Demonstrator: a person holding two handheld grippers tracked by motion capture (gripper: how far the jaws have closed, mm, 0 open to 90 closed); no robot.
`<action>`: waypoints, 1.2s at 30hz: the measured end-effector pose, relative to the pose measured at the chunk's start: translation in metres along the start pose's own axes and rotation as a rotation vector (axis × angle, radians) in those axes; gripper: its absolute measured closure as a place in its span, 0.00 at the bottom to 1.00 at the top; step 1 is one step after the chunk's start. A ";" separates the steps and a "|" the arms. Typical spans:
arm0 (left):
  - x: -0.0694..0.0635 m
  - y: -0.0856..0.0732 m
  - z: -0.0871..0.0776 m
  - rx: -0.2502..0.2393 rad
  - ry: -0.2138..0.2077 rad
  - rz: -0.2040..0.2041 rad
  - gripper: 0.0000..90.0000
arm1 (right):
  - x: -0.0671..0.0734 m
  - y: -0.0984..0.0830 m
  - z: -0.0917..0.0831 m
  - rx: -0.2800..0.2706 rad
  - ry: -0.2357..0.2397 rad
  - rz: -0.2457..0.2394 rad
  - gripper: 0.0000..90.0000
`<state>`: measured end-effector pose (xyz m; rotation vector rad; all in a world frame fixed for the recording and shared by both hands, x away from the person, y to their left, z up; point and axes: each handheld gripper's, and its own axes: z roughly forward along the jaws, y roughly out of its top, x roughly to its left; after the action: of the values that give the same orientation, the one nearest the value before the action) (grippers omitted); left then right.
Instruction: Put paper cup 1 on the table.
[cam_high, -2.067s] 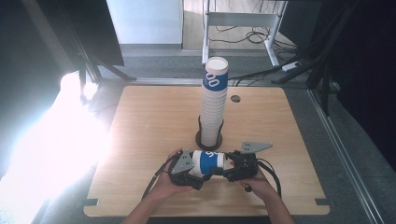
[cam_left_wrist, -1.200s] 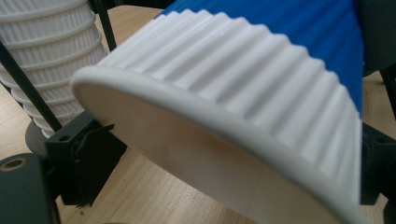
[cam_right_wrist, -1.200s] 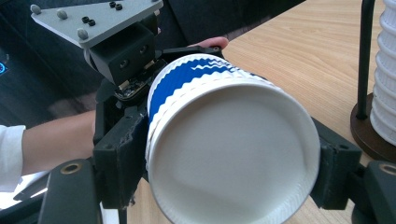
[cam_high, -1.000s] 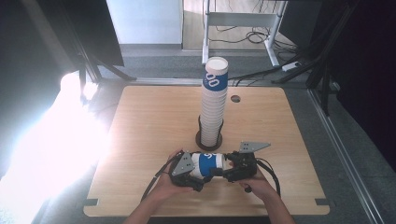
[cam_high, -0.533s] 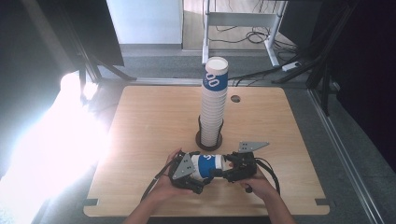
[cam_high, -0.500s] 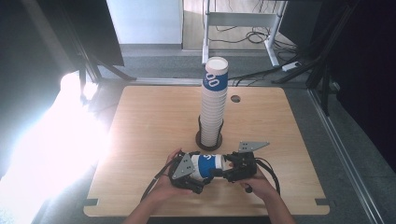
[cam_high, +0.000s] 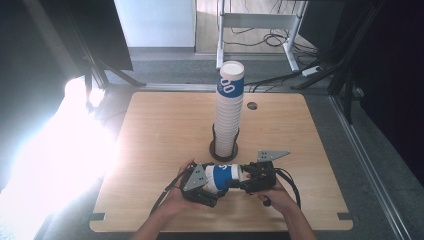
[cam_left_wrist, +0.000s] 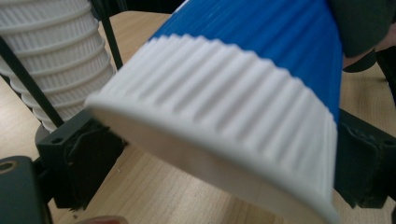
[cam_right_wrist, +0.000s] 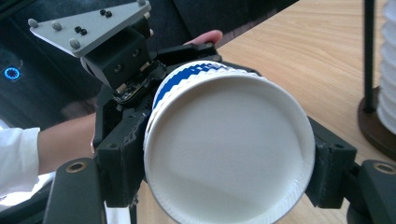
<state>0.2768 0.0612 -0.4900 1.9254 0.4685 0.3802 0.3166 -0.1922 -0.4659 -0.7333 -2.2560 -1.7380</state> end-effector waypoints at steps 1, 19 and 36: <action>0.001 0.000 0.000 0.001 -0.002 -0.004 0.07 | -0.001 0.000 -0.002 0.002 -0.003 0.002 0.30; 0.005 0.001 -0.002 -0.026 -0.044 -0.027 0.09 | -0.005 -0.004 -0.001 0.018 -0.012 0.006 0.30; 0.005 0.002 -0.006 -0.039 -0.036 -0.004 0.13 | -0.005 -0.003 -0.004 0.003 -0.031 -0.010 0.26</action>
<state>0.2788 0.0684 -0.4859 1.8899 0.4386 0.3489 0.3188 -0.1977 -0.4690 -0.7551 -2.2863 -1.7389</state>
